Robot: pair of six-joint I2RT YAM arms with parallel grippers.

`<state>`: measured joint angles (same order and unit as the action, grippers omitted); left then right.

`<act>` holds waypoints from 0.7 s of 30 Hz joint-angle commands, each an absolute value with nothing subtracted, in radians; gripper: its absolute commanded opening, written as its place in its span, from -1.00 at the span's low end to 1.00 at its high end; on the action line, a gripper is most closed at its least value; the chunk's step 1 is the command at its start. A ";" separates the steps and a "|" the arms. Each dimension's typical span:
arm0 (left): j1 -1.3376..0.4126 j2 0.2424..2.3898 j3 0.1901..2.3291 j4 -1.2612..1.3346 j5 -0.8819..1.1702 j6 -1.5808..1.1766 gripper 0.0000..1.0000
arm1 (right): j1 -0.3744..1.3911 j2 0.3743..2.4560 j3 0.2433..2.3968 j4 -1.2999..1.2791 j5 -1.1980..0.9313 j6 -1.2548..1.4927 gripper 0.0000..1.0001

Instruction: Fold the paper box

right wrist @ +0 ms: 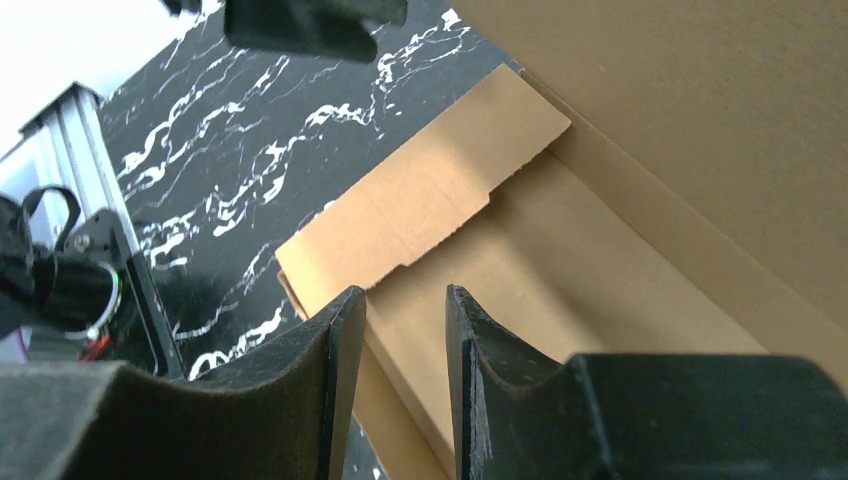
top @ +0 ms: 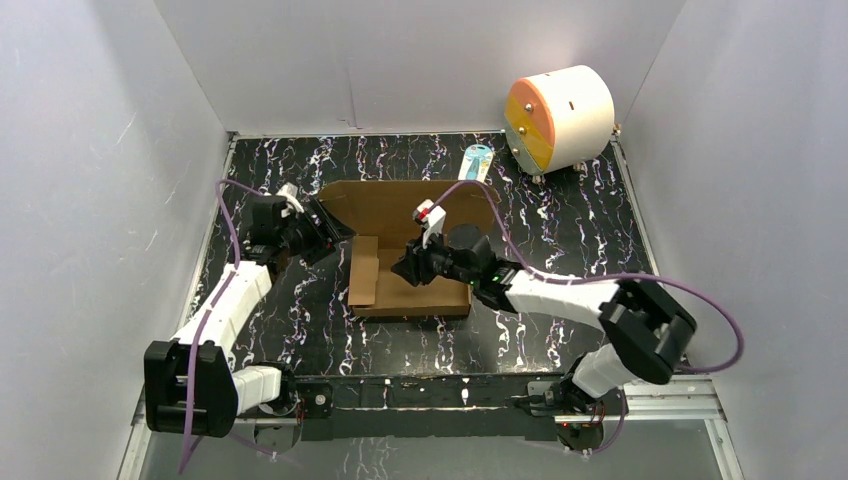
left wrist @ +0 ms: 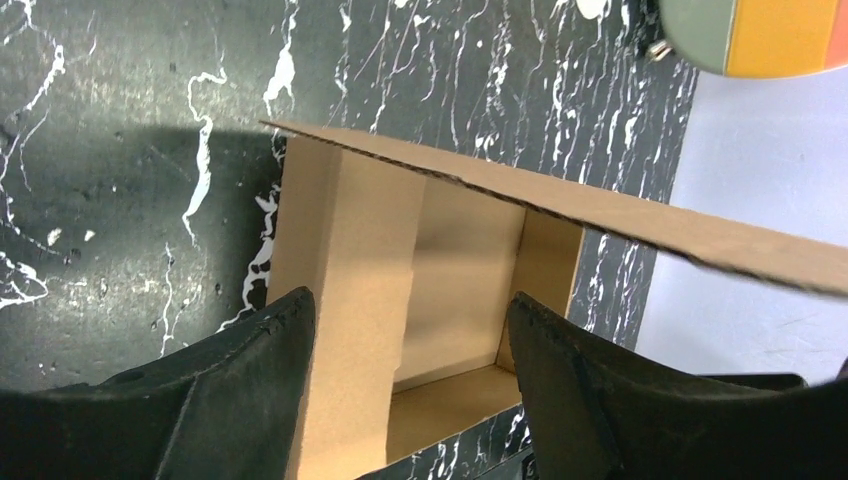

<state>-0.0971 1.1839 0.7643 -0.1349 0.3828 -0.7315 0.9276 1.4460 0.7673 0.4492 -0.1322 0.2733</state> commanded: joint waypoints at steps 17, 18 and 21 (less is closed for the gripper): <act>-0.139 1.160 0.610 -0.153 0.379 -0.714 0.07 | 0.997 1.854 0.833 0.911 0.056 0.529 -0.37; -0.147 1.168 0.612 -0.152 0.373 -0.711 0.03 | 0.997 1.864 0.835 0.916 0.048 0.528 -0.37; -0.177 1.184 0.624 -0.154 0.339 -0.703 -0.14 | 0.997 1.878 0.829 0.922 0.057 0.528 -0.38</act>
<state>-0.1425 1.1721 0.6159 -0.1562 0.3702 -0.7216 0.9955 1.8668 0.7975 0.8188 0.0486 0.5217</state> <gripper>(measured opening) 0.466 0.315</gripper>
